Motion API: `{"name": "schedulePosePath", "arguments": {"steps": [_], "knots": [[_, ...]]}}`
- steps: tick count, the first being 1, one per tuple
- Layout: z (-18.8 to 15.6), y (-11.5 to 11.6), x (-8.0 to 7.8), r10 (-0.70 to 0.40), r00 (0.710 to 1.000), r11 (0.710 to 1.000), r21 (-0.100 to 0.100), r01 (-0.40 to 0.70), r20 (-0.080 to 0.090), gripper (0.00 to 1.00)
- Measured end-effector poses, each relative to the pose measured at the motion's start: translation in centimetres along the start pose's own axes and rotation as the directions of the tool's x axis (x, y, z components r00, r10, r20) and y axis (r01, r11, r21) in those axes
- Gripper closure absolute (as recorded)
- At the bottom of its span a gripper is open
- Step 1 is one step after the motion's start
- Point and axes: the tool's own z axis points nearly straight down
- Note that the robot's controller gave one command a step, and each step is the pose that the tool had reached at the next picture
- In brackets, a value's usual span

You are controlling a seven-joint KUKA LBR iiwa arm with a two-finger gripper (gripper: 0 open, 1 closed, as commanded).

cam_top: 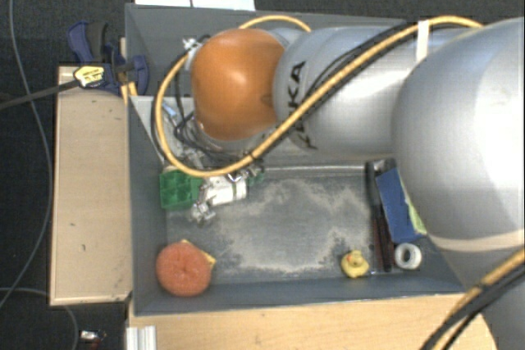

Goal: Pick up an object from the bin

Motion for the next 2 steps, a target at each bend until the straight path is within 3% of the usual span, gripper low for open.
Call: {"name": "schedulePosePath", "arguments": {"steps": [1,2], "knots": [[1.1,0.0,-0.3,-0.177,0.984,0.984,0.002,0.177,0.002,0.00],[2.7,-0.3,-0.7,-0.331,0.944,0.944,0.001,0.331,0.004,0.00]]}}
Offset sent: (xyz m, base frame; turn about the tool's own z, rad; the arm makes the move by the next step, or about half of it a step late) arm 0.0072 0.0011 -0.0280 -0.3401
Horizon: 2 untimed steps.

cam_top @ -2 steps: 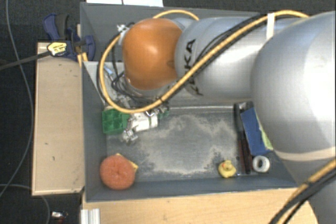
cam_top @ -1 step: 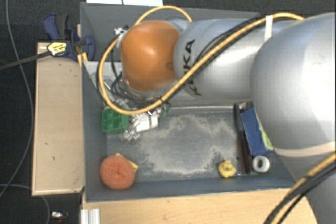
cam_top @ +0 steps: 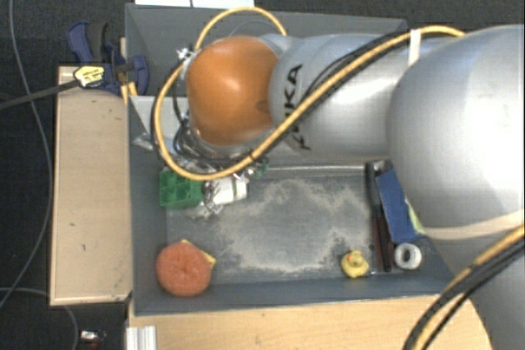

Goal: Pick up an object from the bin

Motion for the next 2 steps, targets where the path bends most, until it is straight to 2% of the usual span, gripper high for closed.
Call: {"name": "schedulePosePath", "arguments": {"steps": [1,2], "knots": [[0.7,0.1,-0.2,-0.061,0.998,0.998,0.005,0.061,-0.002,0.00],[1.5,-0.9,2.1,0.252,0.968,0.968,-0.002,-0.252,0.005,0.00]]}}
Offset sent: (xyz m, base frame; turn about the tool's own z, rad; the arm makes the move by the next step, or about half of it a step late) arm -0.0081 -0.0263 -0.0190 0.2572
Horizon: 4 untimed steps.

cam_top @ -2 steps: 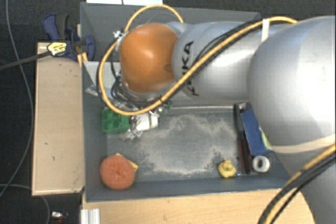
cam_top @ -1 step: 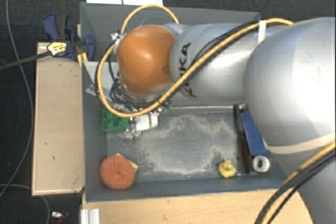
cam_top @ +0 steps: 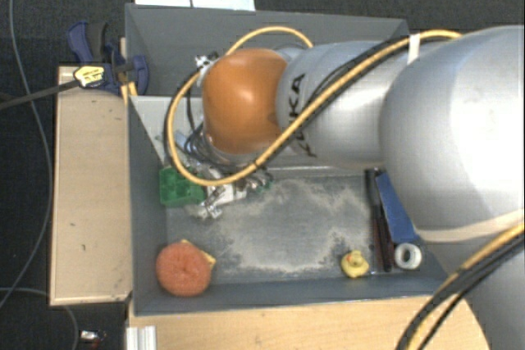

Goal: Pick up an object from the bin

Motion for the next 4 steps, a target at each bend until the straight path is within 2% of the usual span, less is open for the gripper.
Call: {"name": "schedulePosePath", "arguments": {"steps": [1,2,3,4], "knots": [[-3.6,0.3,-0.8,-0.004,1.000,1.000,0.003,0.004,0.004,0.00],[-0.8,3.3,-0.1,-0.137,0.990,0.991,0.005,0.137,0.007,0.00],[-1.8,-1.9,1.1,0.120,0.993,0.993,0.002,-0.120,0.014,0.00],[-2.6,4.1,4.3,-0.108,0.994,0.994,0.001,0.108,0.008,0.00]]}}
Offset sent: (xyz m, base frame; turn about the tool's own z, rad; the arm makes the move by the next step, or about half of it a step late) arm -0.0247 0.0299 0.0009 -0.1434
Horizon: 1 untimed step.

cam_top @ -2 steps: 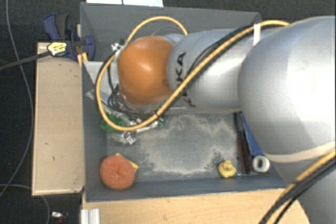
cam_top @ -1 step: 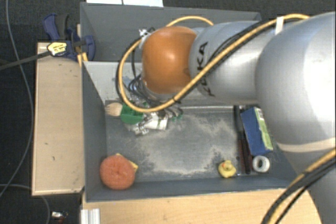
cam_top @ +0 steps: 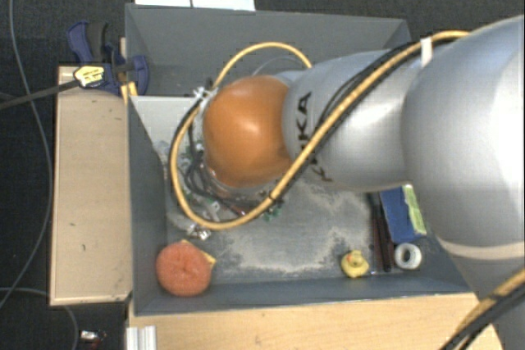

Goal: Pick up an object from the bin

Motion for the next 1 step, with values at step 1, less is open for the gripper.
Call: {"name": "schedulePosePath", "arguments": {"steps": [1], "knots": [[-2.53,0.96,-1.05,-0.006,1.000,1.000,0.002,0.006,0.001,0.00]]}}
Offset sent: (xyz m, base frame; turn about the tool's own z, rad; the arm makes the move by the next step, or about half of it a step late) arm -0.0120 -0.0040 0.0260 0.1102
